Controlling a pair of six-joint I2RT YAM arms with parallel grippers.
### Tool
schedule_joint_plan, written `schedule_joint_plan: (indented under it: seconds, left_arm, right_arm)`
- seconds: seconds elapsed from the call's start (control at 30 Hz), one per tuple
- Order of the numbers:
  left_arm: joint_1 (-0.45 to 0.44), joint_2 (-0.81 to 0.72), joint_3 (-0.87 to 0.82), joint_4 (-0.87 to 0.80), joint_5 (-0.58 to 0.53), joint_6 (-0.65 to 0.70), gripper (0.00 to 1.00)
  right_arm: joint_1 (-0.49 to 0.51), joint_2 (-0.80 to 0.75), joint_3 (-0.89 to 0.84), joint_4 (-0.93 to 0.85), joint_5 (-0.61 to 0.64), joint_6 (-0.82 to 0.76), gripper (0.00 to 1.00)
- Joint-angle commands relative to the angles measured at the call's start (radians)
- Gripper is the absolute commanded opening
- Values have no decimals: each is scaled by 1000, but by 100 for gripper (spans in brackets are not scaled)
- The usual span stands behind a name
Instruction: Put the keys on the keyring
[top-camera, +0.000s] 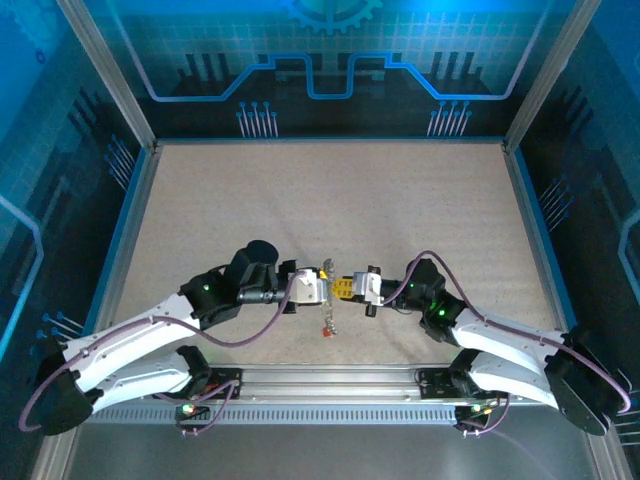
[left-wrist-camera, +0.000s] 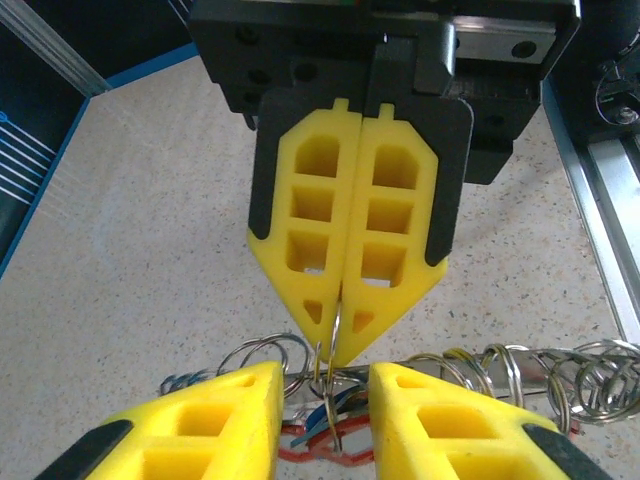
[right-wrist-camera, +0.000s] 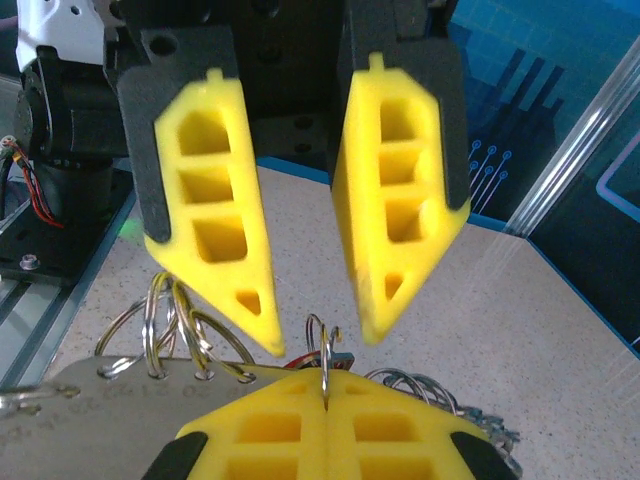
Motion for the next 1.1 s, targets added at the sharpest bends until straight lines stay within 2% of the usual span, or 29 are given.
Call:
schedule_joint_plan:
  seconds: [0.0,0.13,0.17,0.23,0.27,0.33,0.43,0.67,0.8,0.87,1.0,1.07]
  left_arm:
    - [6,18,7,11,40,4,26]
    - [6,28,7,11,29,9,20]
    - [5,28,7,12,26,10,17]
    - [6,28,11,6,23,13,3]
    - [6,28,15,-4,20,18,0]
    - [6,32,33,-37,3,32,0]
    - [3,42,77,-123,-30,69,0]
    - [-25,89,203,-298,-139,155,0]
    - [-39,111,246,-337,-165,157,0]
    - [-40,112,254,-340,-165,153,0]
    - [-43,114,263,-350,-166,156,0]
    - [-45,122,274,-365,-170,159,0]
  right_arm:
    - [17,-1,15,88,-18,-3,0]
    - [17,-1,18,99,-36,-4,0]
    - [17,0,20,99,-41,-5,0]
    - [18,2,21,90,-48,-9,0]
    - [17,3,26,76,-49,-14,0]
    - [19,3,38,29,-42,-34,0]
    - [21,-6,56,-55,-19,-66,15]
    - [25,-24,100,-208,27,-116,22]
    - [27,-14,105,-220,68,-113,32]
    - [27,-9,106,-218,75,-110,32]
    - [31,0,106,-209,73,-99,23]
    - [34,0,106,-202,71,-95,23]
